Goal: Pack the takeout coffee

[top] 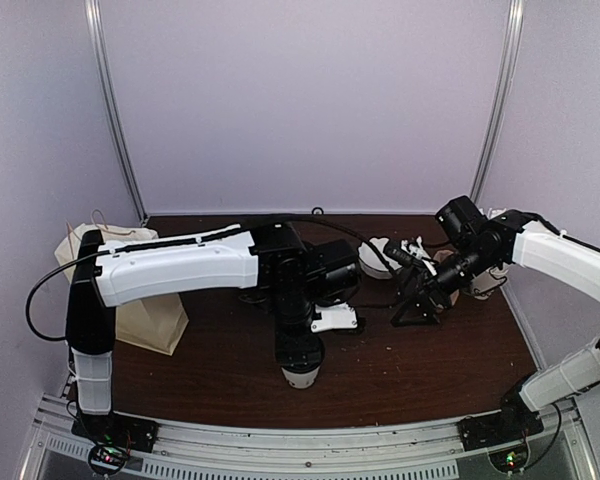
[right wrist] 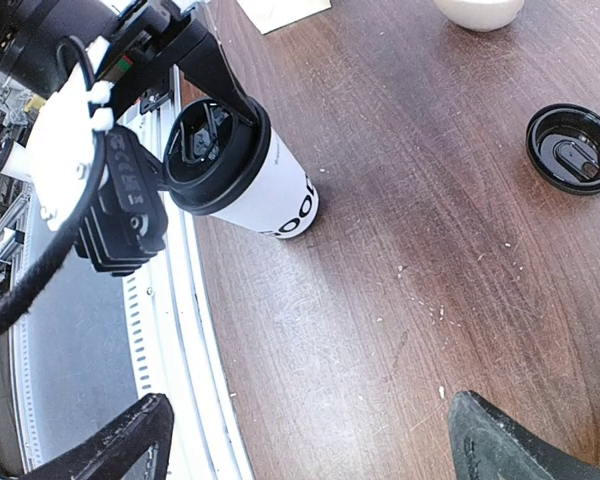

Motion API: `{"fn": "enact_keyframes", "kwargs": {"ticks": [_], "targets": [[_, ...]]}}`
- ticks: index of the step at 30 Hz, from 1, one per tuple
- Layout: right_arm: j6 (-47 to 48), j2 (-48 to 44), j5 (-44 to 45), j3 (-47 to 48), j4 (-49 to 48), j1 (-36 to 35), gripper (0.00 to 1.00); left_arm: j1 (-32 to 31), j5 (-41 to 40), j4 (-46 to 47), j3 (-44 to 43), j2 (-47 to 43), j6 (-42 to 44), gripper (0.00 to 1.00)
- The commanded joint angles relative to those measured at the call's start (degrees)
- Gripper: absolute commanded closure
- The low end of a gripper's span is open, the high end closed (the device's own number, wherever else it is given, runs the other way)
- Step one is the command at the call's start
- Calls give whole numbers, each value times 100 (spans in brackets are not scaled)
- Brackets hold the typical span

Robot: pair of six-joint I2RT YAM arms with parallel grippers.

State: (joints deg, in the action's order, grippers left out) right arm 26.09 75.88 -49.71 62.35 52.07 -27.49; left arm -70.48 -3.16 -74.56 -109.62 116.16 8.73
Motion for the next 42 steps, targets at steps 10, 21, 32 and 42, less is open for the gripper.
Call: {"fn": "enact_keyframes", "kwargs": {"ticks": [10, 21, 32, 42], "targets": [[-70, 128, -191, 6, -75, 41, 0, -124, -212, 151, -56, -9, -8, 17], [-310, 311, -282, 23, -78, 37, 3, -116, -509, 180, -236, -326, -207, 3], [-834, 1295, -366, 1038, 720, -212, 30, 1119, 268, 1209, 1819, -2499, -4654, 36], [-1201, 2497, -991, 1420, 676, -1180, 54, 1085, 1591, 3973, 5143, -3676, -6685, 63]]}}
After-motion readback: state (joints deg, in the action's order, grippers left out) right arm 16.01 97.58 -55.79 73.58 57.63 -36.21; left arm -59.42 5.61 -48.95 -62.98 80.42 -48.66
